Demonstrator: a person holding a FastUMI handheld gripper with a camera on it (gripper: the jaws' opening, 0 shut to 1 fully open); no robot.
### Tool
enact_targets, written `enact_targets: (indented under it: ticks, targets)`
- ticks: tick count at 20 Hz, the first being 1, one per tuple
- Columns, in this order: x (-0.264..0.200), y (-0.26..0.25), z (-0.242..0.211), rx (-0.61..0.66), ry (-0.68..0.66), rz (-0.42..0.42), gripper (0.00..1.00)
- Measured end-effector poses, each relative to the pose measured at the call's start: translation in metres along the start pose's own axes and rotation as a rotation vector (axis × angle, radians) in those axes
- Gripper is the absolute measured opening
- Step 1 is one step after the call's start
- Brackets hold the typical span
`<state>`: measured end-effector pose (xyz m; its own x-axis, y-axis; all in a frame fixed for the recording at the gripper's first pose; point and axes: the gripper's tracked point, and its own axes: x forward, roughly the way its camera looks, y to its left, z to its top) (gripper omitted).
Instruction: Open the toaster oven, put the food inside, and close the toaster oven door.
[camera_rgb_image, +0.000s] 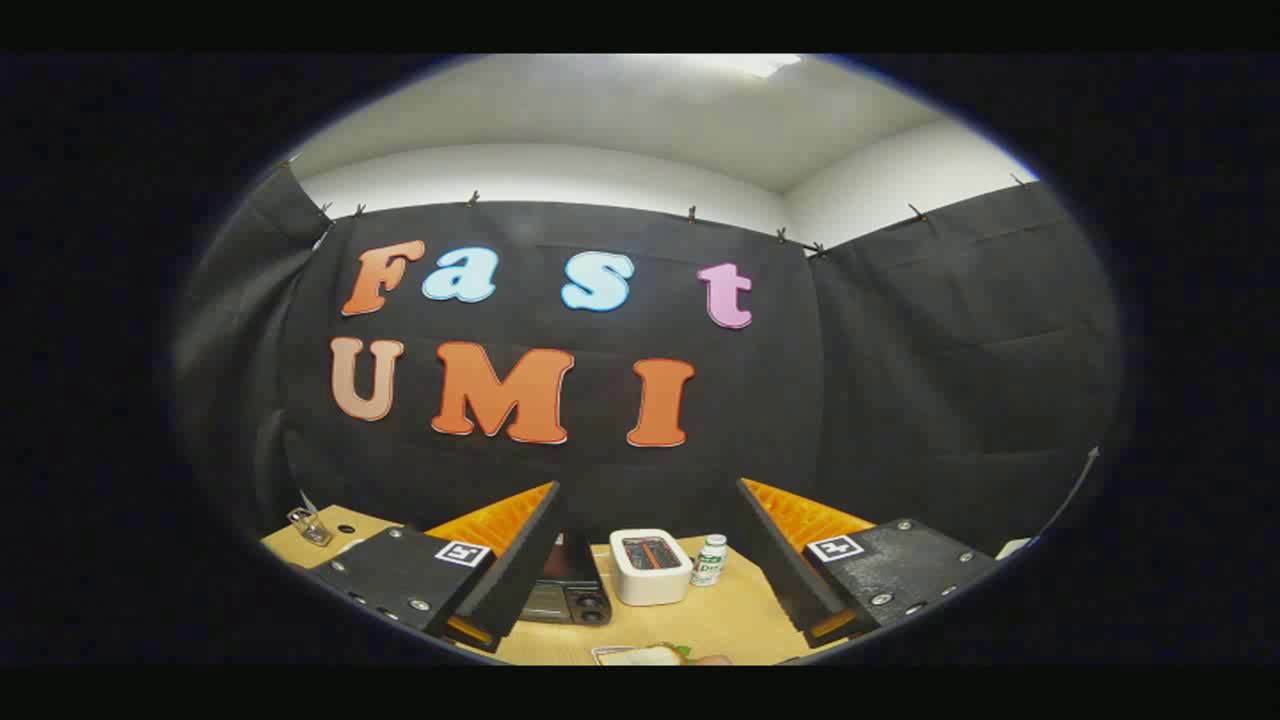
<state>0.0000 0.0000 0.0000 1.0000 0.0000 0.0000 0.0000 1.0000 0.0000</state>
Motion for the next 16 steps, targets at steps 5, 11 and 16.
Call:
enact_targets:
  ticks: [5,11,16]
  targets:
    - [-0.002,0.012,-0.006,-0.014,0.014,0.022,0.99]
    - [-0.003,0.025,-0.013,0.001,0.030,0.039,0.99]
    - [0.005,0.056,-0.026,0.027,0.036,0.078,0.99]
